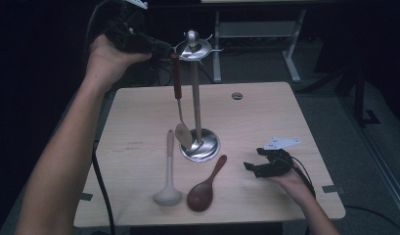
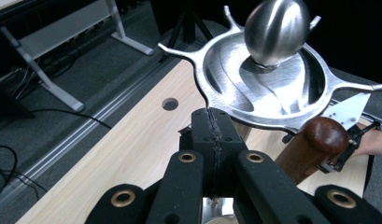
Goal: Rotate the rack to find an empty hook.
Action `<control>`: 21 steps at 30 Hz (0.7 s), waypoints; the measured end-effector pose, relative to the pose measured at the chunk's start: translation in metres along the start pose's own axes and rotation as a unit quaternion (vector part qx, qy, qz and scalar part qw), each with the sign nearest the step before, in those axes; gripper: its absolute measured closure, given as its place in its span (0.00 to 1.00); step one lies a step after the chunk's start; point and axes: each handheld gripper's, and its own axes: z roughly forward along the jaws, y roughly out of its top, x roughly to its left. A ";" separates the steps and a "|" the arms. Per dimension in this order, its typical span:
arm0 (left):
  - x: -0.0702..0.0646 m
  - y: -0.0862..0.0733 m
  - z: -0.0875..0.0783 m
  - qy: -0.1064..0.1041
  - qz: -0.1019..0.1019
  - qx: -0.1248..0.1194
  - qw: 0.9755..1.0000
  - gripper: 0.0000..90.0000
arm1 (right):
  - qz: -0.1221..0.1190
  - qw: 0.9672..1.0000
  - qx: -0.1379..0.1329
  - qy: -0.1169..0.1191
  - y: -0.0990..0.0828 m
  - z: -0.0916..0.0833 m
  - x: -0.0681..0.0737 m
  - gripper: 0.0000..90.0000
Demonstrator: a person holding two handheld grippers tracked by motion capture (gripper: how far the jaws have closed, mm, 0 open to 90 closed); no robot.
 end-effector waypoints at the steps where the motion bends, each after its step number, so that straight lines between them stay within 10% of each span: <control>1: 0.001 0.001 0.000 0.001 0.001 0.001 1.000 1.00 | 0.000 1.000 0.000 0.000 0.000 0.000 0.000 0.25; 21: -0.002 -0.021 -0.015 0.004 0.001 -0.016 1.000 1.00 | 0.002 1.000 0.001 0.002 -0.001 -0.003 0.000 0.24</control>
